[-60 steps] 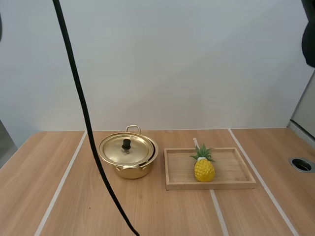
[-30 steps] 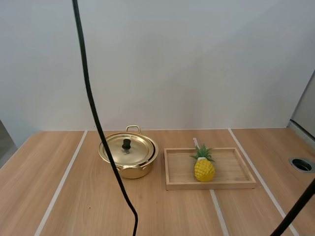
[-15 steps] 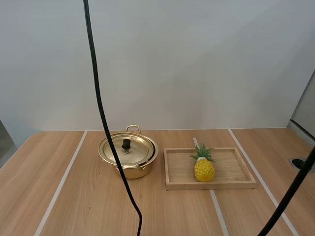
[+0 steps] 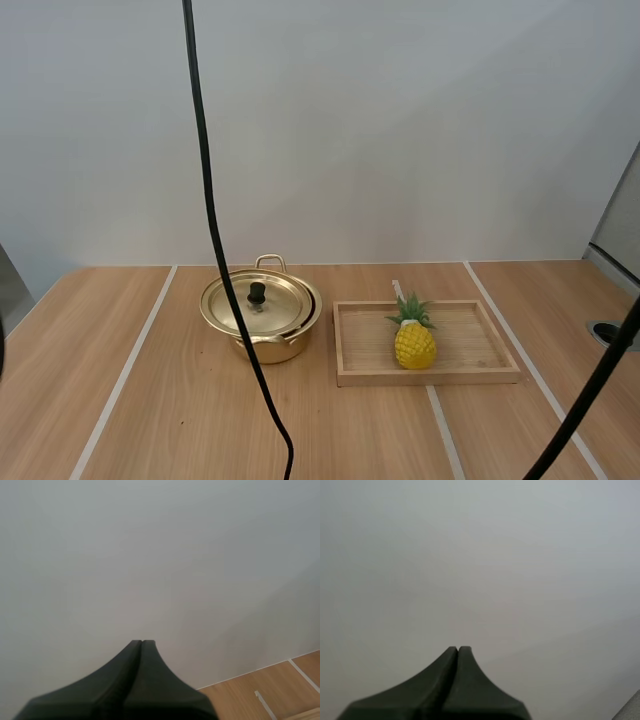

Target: Open the pot, put the pineapple inside, and close it

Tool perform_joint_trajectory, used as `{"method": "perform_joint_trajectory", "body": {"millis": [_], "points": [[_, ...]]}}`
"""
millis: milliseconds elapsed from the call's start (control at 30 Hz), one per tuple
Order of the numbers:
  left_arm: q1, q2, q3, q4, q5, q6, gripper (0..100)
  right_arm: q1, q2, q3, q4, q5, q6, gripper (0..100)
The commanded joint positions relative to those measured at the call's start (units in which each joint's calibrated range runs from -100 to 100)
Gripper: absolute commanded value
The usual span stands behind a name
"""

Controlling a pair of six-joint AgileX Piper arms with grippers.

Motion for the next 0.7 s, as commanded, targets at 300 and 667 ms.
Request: {"method": "perform_joint_trajectory", "body": {"millis": [300,667], "points": [[0.10,0.1,-0.5,-1.0,0.2,0.1,0,-0.2,-0.5,-0.5,-0.8,1.2,0.1,0],[0.10,0.4,-0.2,-1.1,1.5,1.2,15,-0.2,-0.5,-0.5,-0.6,7.4,0.1,0]]}}
